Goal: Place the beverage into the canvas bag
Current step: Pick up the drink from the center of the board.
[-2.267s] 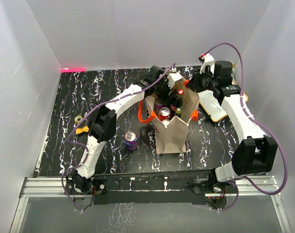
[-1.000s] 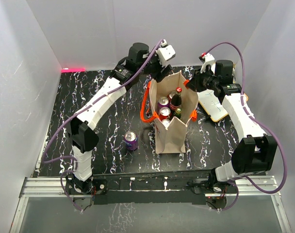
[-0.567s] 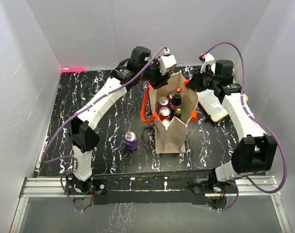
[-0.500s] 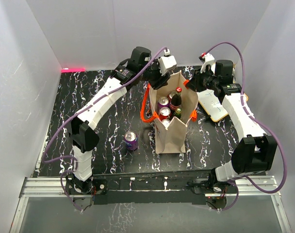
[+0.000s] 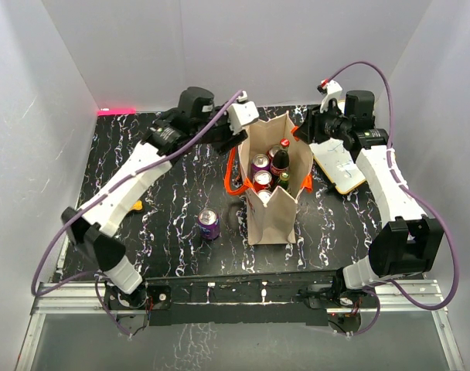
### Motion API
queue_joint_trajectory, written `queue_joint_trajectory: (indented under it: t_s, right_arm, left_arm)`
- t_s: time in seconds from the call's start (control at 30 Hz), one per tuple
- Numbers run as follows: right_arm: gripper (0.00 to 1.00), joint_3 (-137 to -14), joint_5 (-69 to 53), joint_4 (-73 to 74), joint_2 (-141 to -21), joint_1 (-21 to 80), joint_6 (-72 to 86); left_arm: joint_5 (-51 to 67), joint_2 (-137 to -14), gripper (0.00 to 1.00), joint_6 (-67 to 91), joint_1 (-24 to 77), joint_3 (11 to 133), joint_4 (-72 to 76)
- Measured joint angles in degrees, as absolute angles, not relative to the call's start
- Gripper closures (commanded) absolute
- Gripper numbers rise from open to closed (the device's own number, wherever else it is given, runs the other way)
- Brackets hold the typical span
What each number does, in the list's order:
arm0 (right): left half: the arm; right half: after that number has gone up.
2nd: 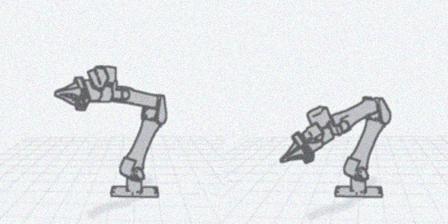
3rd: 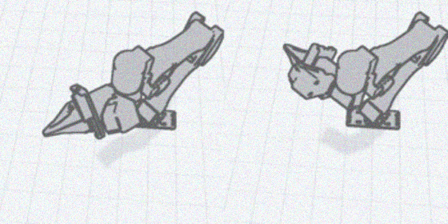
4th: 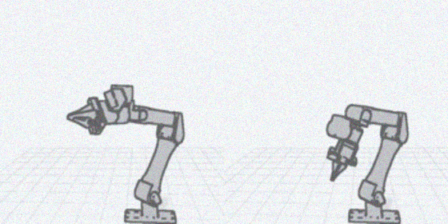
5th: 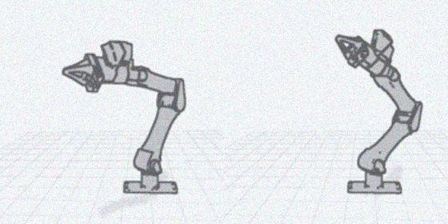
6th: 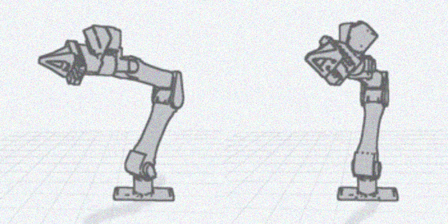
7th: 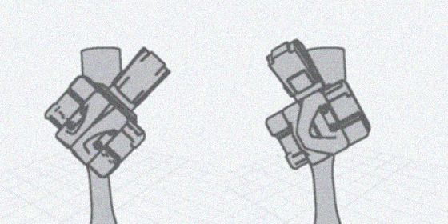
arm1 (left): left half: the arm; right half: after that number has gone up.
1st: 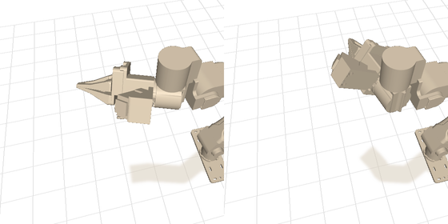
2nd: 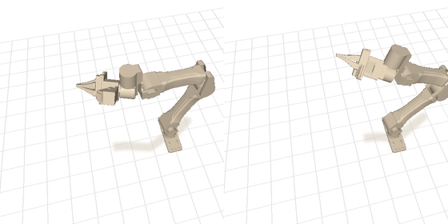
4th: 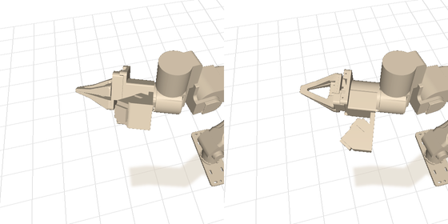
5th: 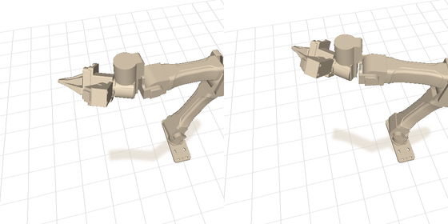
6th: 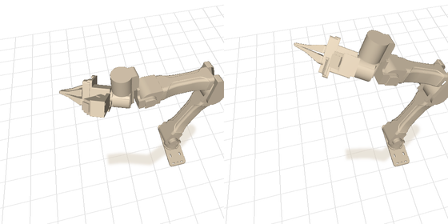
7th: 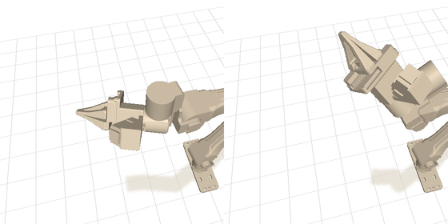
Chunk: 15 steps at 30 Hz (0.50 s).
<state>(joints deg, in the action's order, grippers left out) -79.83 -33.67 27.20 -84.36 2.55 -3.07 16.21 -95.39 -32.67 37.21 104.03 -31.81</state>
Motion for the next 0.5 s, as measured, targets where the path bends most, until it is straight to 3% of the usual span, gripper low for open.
queue_joint_trajectory:
  t_s: [0.2, 0.33, 0.5]
  right_arm:
    - [0.55, -82.76, -34.5, 28.29, -84.36, 2.55, -3.88]
    - [0.54, -83.07, -34.72, 28.58, -84.36, 2.57, -4.12]
    - [0.52, -82.91, -34.72, 28.47, -84.25, 2.57, -3.97]
  left_arm:
    - [15.53, -82.37, 0.45, -33.91, 36.77, 92.38, -33.5]
    - [16.95, -74.39, 0.35, -35.31, 36.53, 80.75, -36.05]
    - [20.21, -71.05, 0.27, -38.06, 36.53, 69.91, -40.71]
